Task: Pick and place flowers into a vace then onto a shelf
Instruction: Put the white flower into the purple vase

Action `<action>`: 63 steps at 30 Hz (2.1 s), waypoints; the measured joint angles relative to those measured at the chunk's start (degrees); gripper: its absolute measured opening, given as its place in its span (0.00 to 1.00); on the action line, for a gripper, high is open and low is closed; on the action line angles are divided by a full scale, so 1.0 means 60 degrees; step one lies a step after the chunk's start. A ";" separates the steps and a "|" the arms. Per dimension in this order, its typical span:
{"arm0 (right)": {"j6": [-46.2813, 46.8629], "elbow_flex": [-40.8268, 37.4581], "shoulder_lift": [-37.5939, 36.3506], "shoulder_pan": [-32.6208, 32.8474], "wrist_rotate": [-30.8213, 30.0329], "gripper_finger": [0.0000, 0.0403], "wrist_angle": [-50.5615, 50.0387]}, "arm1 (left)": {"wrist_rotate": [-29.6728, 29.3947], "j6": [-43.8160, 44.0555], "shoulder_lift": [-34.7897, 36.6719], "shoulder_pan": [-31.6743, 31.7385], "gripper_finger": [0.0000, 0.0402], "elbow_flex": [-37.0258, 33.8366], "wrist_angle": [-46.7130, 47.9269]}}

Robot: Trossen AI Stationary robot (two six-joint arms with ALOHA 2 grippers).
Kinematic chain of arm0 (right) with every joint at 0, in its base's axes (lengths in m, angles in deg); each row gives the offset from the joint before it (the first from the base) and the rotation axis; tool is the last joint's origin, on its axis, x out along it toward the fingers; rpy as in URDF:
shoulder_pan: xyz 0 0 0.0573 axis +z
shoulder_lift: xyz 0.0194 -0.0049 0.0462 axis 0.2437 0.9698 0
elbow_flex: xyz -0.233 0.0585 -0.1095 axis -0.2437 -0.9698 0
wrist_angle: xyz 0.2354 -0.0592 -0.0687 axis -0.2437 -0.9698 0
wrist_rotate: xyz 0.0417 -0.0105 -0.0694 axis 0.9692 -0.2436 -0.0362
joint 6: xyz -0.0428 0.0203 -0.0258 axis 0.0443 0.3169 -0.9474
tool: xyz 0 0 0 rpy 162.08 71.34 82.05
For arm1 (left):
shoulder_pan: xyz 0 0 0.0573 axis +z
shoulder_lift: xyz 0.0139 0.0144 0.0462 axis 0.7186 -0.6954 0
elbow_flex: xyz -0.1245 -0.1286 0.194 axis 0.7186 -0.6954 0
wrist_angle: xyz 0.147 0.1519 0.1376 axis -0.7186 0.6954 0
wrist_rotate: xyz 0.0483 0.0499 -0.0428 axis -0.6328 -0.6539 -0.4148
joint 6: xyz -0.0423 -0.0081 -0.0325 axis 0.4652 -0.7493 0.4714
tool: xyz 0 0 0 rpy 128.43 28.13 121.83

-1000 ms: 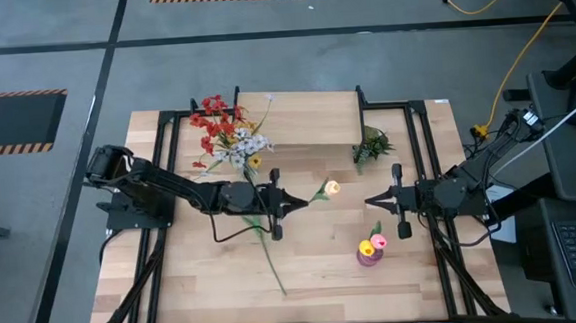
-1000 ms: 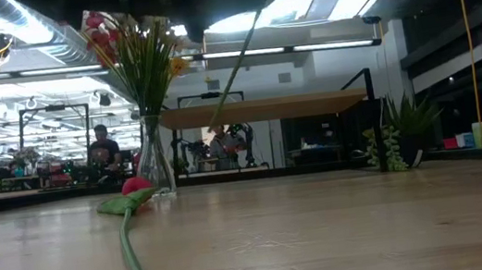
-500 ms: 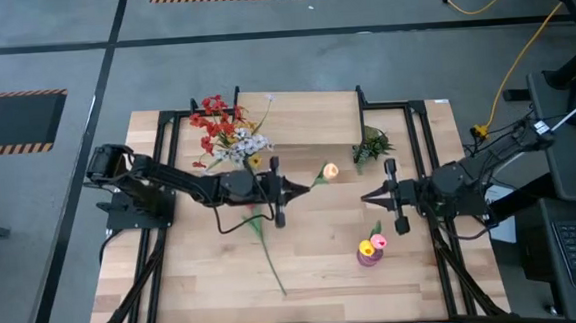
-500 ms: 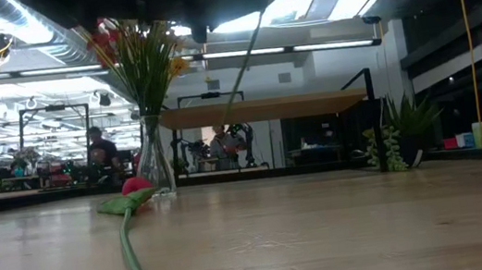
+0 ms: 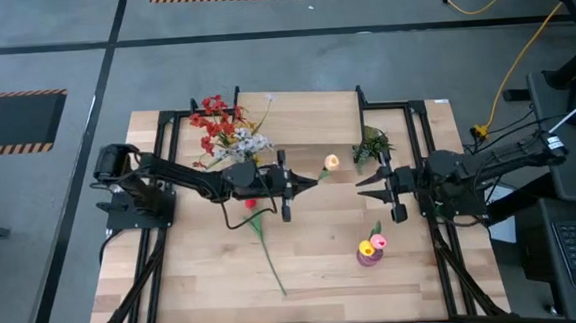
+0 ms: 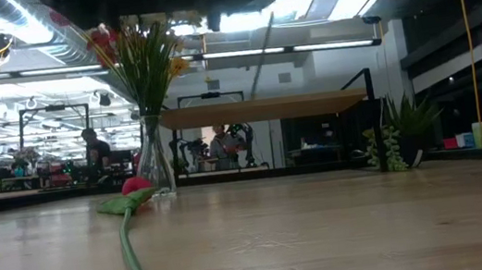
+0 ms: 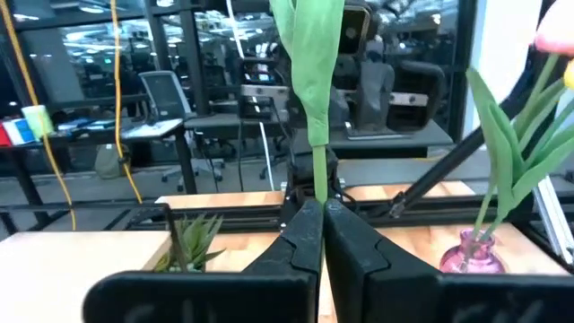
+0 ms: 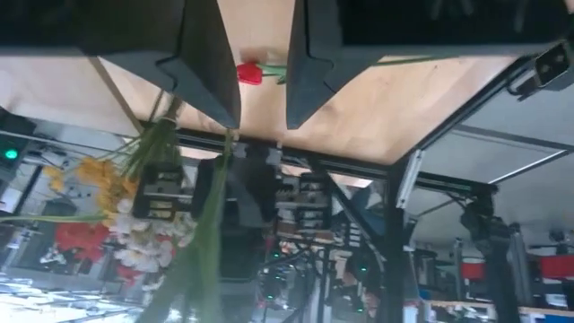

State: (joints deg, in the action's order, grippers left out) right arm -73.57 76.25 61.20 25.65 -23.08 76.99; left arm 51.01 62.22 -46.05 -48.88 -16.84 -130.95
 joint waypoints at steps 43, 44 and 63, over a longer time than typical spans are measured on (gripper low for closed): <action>-0.0220 0.0000 0.0556 -0.0639 0.0027 0.24 0.0559 | 0.1558 -0.0871 -0.2624 0.0444 0.01 0.2807 -0.0421; -0.0220 0.0000 0.0556 -0.0640 0.0027 0.24 0.0628 | 0.1558 -0.0848 -0.2631 0.0444 0.01 0.2807 -0.0404; -0.0188 -0.0004 0.1132 -0.0637 0.0024 0.24 0.1434 | 0.1540 -0.0919 -0.2879 0.0444 0.01 0.3215 -0.0323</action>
State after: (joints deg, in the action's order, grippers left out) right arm -74.70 76.23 67.99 21.83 -22.93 85.60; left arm 60.25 56.71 -63.33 -46.21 2.45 -132.89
